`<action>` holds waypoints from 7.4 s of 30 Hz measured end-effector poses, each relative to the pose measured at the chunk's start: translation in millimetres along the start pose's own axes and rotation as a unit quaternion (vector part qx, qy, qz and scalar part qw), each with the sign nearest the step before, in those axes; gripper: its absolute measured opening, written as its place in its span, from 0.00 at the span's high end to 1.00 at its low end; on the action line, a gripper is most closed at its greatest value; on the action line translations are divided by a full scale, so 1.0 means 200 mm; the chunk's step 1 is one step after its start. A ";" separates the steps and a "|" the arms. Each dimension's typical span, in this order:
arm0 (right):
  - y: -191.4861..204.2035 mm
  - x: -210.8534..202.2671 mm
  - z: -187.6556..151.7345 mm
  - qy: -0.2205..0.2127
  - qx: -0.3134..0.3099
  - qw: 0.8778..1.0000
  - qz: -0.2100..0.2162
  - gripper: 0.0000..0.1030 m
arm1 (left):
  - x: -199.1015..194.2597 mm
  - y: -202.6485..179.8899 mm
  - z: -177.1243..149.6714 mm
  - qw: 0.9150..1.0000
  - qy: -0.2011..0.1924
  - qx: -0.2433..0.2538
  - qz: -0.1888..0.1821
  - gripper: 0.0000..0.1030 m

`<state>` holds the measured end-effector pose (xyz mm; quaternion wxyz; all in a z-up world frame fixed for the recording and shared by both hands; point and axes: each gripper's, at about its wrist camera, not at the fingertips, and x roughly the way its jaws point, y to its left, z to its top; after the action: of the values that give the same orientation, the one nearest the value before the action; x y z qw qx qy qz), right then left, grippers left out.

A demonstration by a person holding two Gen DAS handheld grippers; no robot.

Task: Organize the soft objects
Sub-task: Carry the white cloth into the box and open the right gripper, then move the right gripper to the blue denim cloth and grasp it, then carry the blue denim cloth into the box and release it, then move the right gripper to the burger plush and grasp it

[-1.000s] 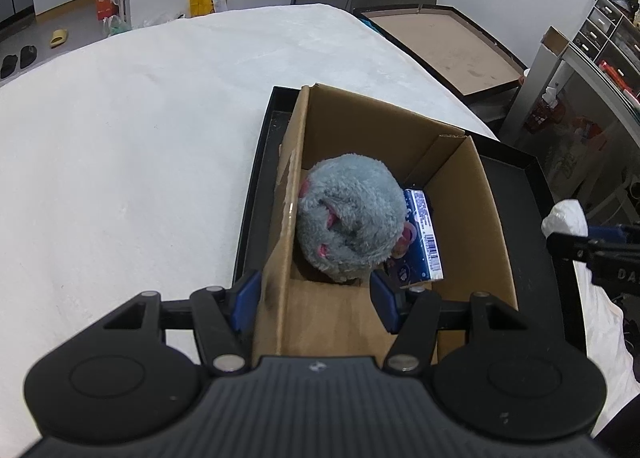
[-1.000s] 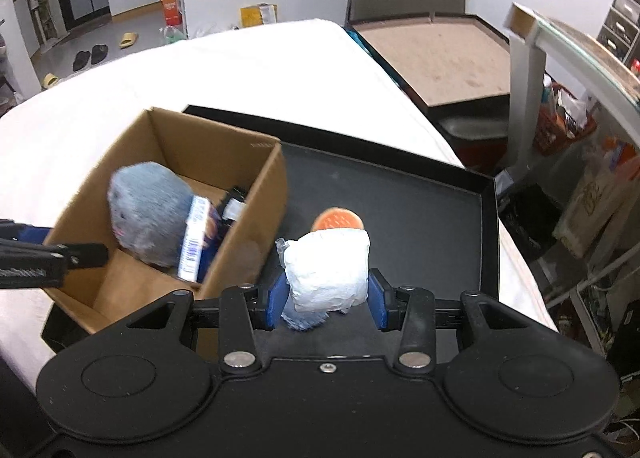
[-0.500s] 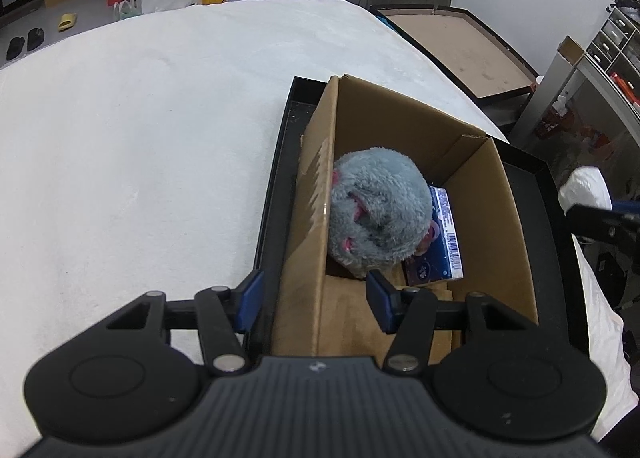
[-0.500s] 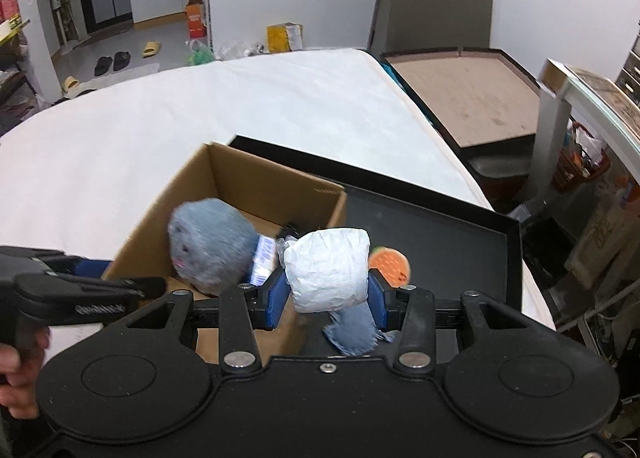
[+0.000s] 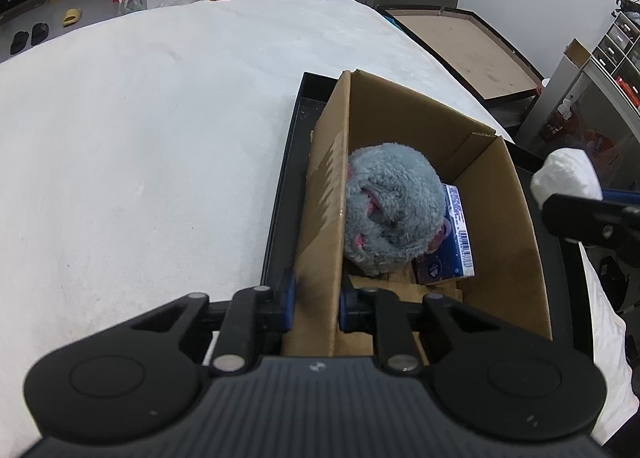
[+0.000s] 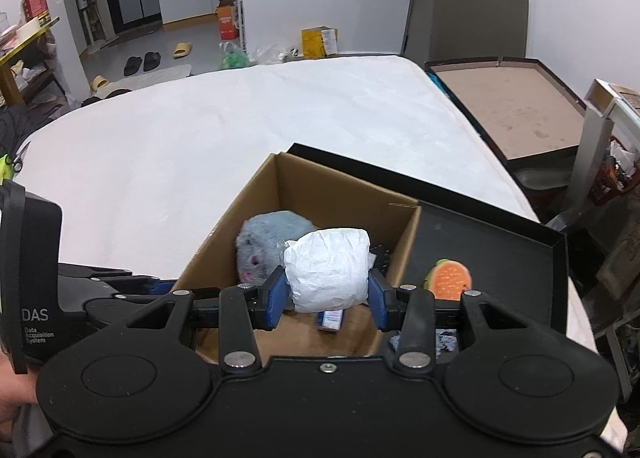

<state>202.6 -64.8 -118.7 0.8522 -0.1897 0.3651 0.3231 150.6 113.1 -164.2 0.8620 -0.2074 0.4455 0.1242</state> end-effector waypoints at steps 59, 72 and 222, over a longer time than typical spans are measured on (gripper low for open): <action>-0.60 0.36 -0.34 0.034 0.102 0.994 0.010 0.39 | 0.02 -0.14 0.02 0.999 -0.008 0.020 0.029 0.41; -0.60 0.50 -0.37 0.046 0.081 0.995 0.031 0.58 | 0.08 -0.16 0.04 0.999 0.004 0.020 0.044 0.41; -0.68 0.58 -0.30 -0.008 0.069 0.998 0.007 0.37 | 0.11 -0.25 0.01 0.996 -0.024 0.016 0.083 0.45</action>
<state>326.7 -148.7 -232.5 0.8640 -0.1257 0.3806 0.3045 184.6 69.7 -168.0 0.8626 -0.1529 0.4420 0.1927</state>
